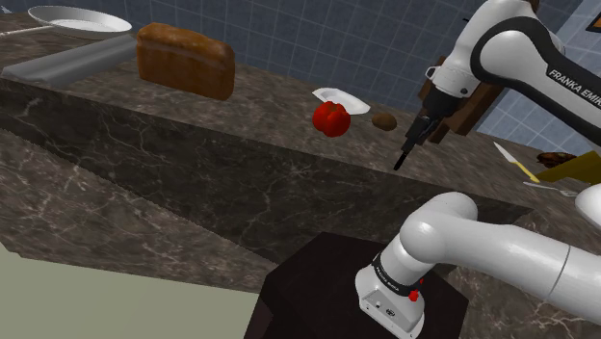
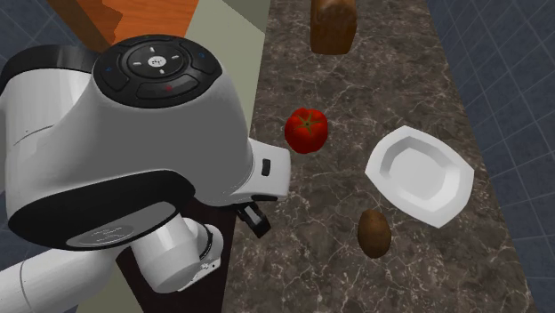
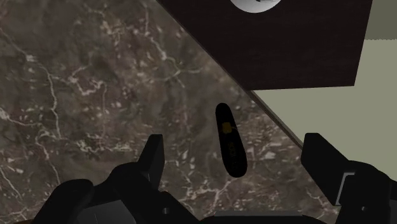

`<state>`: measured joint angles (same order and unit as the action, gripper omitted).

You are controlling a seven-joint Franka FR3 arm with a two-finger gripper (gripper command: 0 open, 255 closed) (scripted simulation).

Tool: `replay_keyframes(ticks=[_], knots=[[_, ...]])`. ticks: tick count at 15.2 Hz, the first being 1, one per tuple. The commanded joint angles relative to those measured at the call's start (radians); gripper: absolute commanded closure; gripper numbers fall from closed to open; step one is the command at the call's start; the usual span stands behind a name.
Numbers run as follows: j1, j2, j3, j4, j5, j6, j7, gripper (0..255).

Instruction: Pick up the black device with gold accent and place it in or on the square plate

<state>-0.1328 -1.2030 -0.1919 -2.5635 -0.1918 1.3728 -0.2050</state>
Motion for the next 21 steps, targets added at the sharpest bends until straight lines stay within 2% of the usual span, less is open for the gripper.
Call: replay_keyframes(ticks=[1,5,6,15,21], knots=[[0.0,-0.001,0.0,-0.003,0.0,0.002,0.0,0],[0.0,-0.001,0.0,-0.003,0.0,0.002,0.0,0],[0.0,-0.001,0.0,-0.003,0.0,0.002,0.0,255],[0.0,-0.001,0.0,-0.003,0.0,0.002,0.0,255],[0.007,0.044,0.012,0.097,0.012,-0.053,-0.002,255]])
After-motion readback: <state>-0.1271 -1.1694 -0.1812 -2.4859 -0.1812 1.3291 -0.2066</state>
